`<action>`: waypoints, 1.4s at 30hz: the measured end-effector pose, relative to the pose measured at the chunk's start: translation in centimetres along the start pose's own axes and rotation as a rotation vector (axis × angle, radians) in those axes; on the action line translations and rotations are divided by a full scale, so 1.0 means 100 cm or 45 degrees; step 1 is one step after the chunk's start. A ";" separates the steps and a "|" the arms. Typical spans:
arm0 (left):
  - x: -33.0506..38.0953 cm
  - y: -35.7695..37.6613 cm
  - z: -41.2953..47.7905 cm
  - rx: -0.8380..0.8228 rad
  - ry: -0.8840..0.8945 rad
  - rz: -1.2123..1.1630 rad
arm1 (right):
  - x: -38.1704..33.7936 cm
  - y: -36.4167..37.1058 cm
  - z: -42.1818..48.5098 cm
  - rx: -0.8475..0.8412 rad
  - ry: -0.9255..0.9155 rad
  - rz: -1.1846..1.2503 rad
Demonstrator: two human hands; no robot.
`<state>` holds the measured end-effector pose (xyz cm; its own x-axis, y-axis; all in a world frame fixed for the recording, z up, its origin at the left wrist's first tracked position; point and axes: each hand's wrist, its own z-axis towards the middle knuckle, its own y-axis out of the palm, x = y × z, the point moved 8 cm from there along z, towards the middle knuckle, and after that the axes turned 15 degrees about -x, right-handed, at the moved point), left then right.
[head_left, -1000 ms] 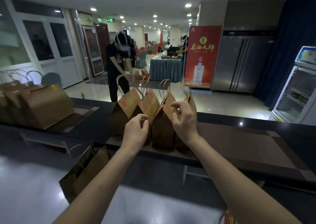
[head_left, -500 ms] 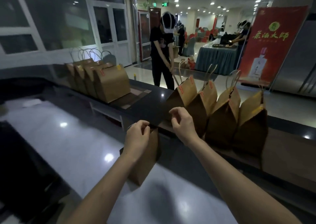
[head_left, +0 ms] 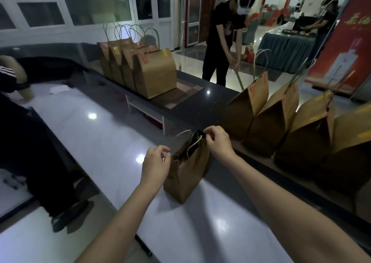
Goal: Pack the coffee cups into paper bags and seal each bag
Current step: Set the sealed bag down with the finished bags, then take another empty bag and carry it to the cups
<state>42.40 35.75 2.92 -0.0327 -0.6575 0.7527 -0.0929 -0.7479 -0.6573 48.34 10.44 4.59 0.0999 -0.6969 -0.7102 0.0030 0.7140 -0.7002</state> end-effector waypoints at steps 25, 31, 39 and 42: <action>-0.043 0.051 0.017 -0.158 -0.382 -0.103 | 0.024 0.034 0.009 -0.294 0.368 -0.199; -0.052 0.047 0.015 -0.184 -0.444 -0.191 | 0.030 0.034 -0.008 -0.438 0.489 -0.199; -0.044 0.032 0.008 -0.159 -0.406 0.068 | 0.043 0.023 -0.026 -0.378 0.548 -0.347; -0.040 0.026 0.005 -0.212 -0.446 0.194 | 0.041 0.014 -0.032 -0.313 0.540 -0.398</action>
<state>42.81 36.41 -1.78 0.2791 -0.7725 0.5704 -0.2734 -0.6333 -0.7240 45.53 8.37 0.42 -0.2761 -0.8746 -0.3986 -0.2680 0.4683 -0.8419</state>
